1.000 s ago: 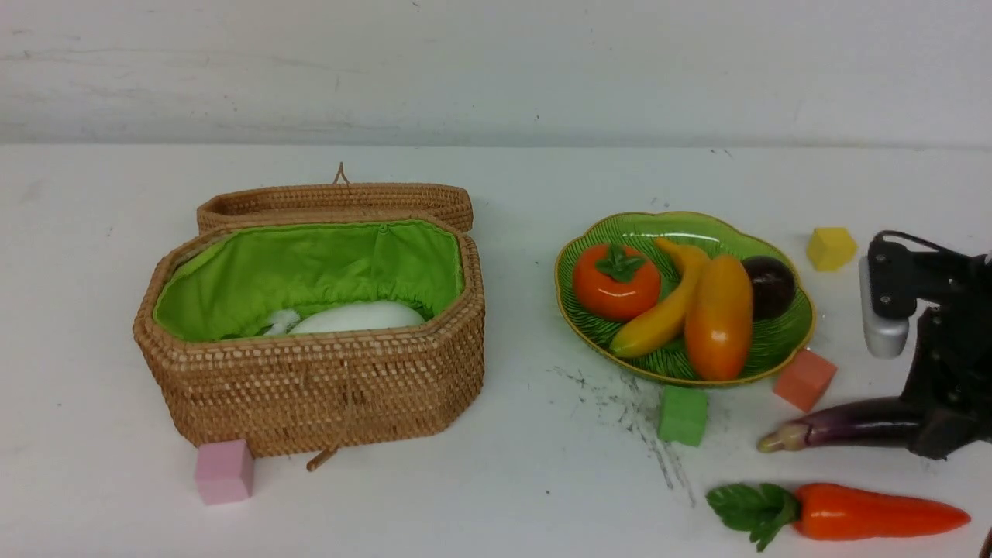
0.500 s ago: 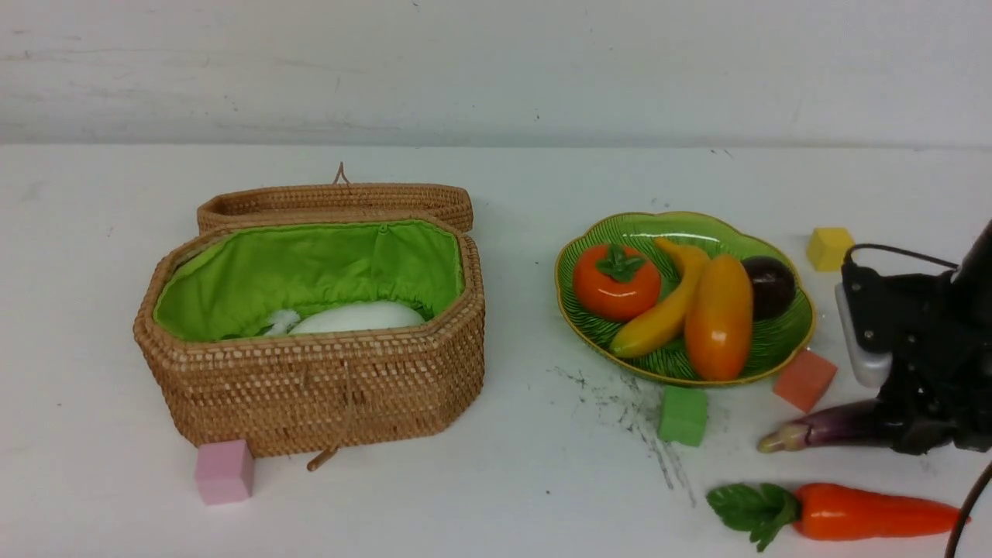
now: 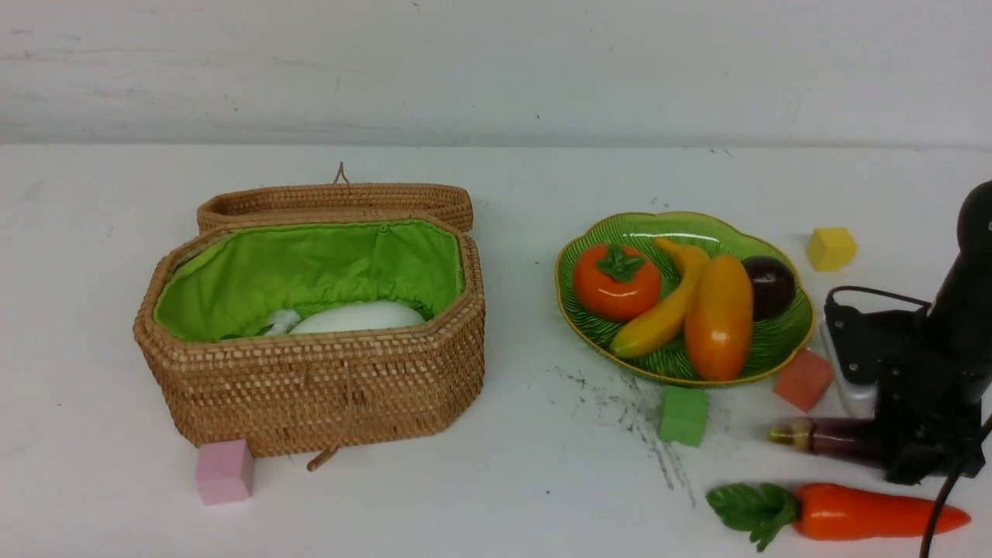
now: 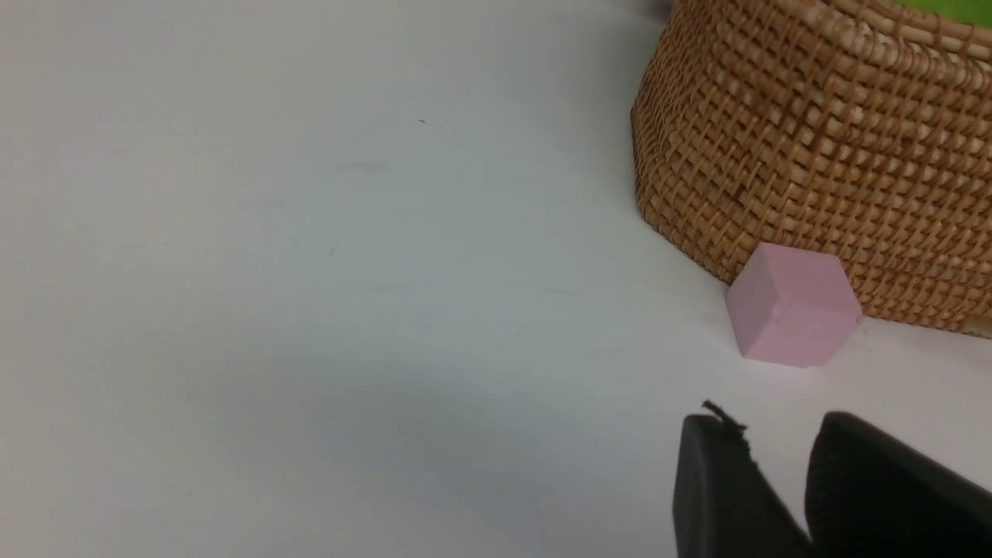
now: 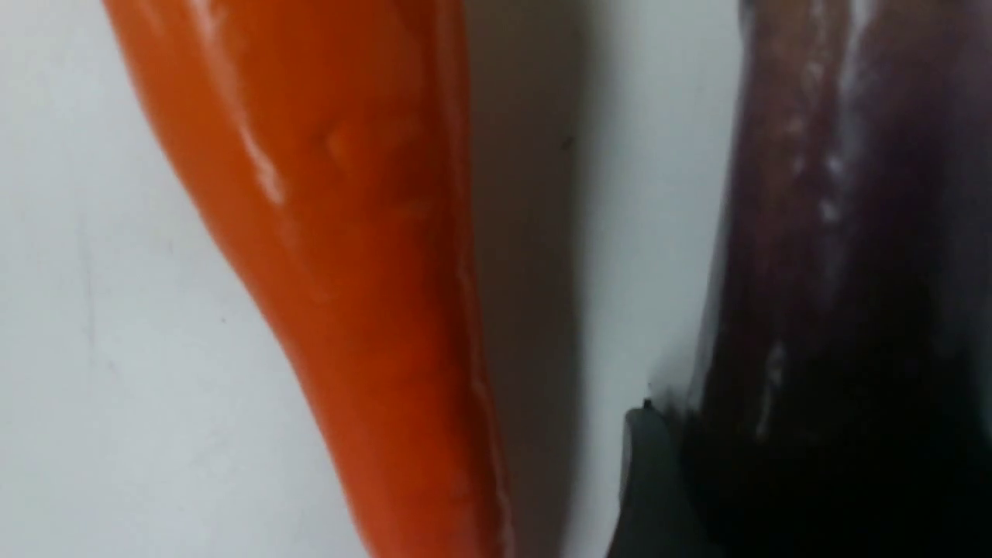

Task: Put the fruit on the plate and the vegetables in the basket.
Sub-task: Grab an eggplant with your right arm and place it in the basket on the left.

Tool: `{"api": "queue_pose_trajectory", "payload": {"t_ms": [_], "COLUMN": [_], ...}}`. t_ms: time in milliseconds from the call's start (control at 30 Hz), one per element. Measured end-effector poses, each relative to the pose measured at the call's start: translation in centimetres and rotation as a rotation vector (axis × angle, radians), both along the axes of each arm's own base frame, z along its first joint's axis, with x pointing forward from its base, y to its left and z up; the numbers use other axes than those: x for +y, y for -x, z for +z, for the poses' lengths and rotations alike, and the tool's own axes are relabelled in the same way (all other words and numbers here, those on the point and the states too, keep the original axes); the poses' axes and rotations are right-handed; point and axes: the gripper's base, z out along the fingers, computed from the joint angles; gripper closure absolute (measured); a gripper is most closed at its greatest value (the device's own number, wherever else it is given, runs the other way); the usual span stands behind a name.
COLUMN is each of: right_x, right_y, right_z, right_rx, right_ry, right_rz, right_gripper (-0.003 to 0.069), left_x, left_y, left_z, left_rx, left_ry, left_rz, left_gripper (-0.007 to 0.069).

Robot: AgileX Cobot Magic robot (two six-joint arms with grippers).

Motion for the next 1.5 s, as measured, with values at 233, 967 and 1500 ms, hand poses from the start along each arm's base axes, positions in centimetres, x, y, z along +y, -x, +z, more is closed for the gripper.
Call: {"api": "queue_pose_trajectory", "payload": {"t_ms": [233, 967, 1500], "right_x": [0.1, 21.8, 32.0], "right_y": [0.9, 1.8, -3.7], "right_z": [4.9, 22.0, 15.1], "right_rx": [-0.131, -0.313, -0.288], "right_ry": [-0.003, -0.815, -1.035], "right_rz": [-0.028, -0.176, -0.228], "right_gripper": [0.0258, 0.0258, 0.0258], "left_x": [0.0, 0.0, 0.0], "left_y": [0.0, 0.0, 0.0], "left_z": [0.0, 0.0, 0.0], "left_rx": [0.000, 0.000, 0.000], "left_ry": [0.000, 0.000, 0.000], "left_rz": [0.000, 0.000, 0.000], "left_gripper": [0.0447, 0.0438, 0.0427]}}
